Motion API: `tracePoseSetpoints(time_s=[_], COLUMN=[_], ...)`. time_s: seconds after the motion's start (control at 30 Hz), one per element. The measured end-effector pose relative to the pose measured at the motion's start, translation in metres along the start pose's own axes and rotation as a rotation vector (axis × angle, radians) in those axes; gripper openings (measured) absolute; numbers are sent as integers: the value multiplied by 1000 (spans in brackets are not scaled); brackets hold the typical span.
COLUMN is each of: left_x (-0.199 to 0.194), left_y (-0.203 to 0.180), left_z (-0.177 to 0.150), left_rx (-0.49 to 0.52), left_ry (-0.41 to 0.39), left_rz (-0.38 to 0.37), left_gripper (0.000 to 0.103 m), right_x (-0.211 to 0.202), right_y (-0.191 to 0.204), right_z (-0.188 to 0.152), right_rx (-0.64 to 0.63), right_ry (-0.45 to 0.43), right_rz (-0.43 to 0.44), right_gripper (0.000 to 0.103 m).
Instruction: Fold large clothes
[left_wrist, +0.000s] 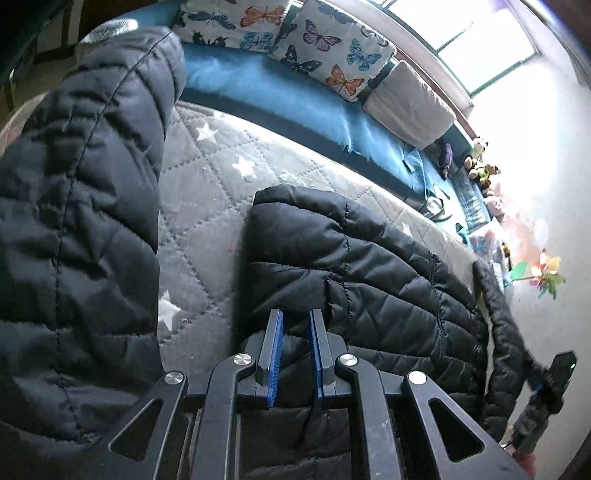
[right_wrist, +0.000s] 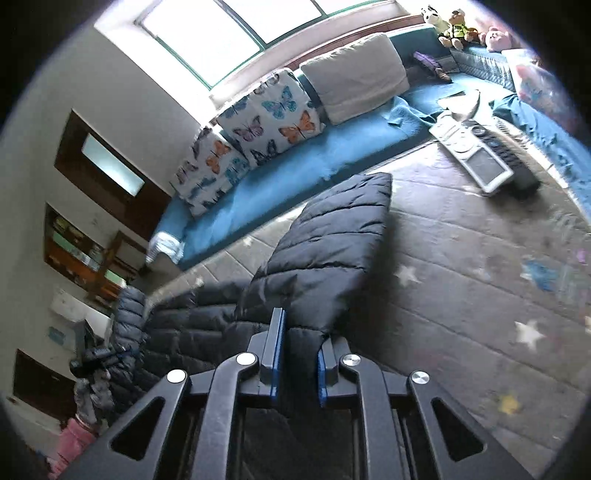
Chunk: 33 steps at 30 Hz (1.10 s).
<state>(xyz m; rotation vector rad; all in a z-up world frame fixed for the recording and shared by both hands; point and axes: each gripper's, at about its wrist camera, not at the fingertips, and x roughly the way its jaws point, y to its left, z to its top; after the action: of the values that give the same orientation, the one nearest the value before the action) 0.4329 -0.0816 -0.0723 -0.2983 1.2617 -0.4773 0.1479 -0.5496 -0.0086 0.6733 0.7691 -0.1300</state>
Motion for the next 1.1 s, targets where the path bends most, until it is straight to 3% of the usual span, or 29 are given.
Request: tracePoseSetpoints(time_s=[0.1, 0.23, 0.3, 0.37, 0.43, 0.53, 0.63, 0.83, 0.93, 1.0, 1.1], left_x=[1, -1, -5, -8, -7, -6, -3, -14, -24, -31, -41], left_y=[5, 10, 14, 20, 23, 25, 31, 54, 69, 76, 88], left_z=[-1, -1, -2, -3, -3, -4, -6, -15, -21, -26, -34], left_rx=[-11, -25, -35, -57, -75, -67, -71, -107, -136, -144, -117], left_ry=[0, -4, -23, -35, -33, -30, -15, -57, -80, -93, -125], left_rz=[-11, -25, -34, -49, -54, -57, -34, -14, 2, 17, 34], left_gripper=[16, 16, 18, 33, 58, 60, 60, 60, 60, 60, 60], right_x=[11, 32, 40, 47, 50, 34, -1, -85, -110, -114, -110], right_y=[-9, -26, -30, -34, -36, -28, -20, -32, -37, -35, -21], right_z=[-3, -6, -8, -8, -7, -8, -14, -43, -58, -63, -66], right_rx=[28, 94, 107, 131, 152, 92, 36, 25, -9, -19, -46], right_ry=[14, 53, 58, 50, 39, -3, -65, -207, -217, -192, -179], right_rz=[-3, 36, 61, 83, 94, 58, 14, -121, -283, -259, -238], right_gripper=[26, 45, 45, 45, 45, 27, 21, 20, 21, 22, 35])
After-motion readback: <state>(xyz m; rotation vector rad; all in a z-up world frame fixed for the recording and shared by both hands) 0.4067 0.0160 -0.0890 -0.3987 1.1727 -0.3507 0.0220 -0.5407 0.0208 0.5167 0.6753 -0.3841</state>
